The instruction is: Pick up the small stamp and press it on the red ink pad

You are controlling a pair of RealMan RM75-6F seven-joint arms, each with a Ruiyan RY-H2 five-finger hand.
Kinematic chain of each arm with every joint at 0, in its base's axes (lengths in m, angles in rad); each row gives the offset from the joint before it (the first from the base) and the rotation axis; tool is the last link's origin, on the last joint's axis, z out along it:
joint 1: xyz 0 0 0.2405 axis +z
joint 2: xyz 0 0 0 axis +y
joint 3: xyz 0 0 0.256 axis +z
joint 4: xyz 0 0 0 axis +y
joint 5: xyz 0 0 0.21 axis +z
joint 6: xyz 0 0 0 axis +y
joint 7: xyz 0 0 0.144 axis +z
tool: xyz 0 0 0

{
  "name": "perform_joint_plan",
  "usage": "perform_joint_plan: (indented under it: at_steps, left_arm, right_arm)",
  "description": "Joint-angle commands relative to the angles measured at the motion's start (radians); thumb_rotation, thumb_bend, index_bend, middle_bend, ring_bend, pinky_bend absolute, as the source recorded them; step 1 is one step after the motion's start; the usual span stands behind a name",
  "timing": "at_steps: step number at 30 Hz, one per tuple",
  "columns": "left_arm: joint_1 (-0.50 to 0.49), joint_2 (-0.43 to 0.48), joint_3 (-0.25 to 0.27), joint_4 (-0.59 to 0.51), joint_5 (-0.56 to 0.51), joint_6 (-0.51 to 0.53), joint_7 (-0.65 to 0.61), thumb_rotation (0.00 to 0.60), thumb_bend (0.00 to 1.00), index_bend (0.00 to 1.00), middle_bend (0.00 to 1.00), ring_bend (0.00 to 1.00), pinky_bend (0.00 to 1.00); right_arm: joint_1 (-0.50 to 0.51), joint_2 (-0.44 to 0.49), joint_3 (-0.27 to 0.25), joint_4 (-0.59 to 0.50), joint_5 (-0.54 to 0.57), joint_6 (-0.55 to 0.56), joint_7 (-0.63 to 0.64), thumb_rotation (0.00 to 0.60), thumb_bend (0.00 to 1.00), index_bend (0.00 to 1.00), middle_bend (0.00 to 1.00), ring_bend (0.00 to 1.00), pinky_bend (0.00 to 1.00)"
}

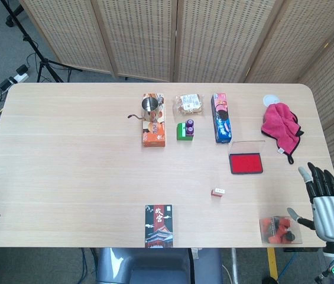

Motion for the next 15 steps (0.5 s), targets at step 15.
perform_joint_plan:
  at_steps: [15]
  left_arm:
    - [-0.005,0.002,-0.003,0.003,-0.005,-0.014,-0.015,0.6,0.0,0.0,0.0,0.0,0.0]
  right_arm:
    - [0.075,0.03,0.017,0.011,-0.103,-0.11,0.122,0.6,0.0,0.0,0.14,0.03,0.03]
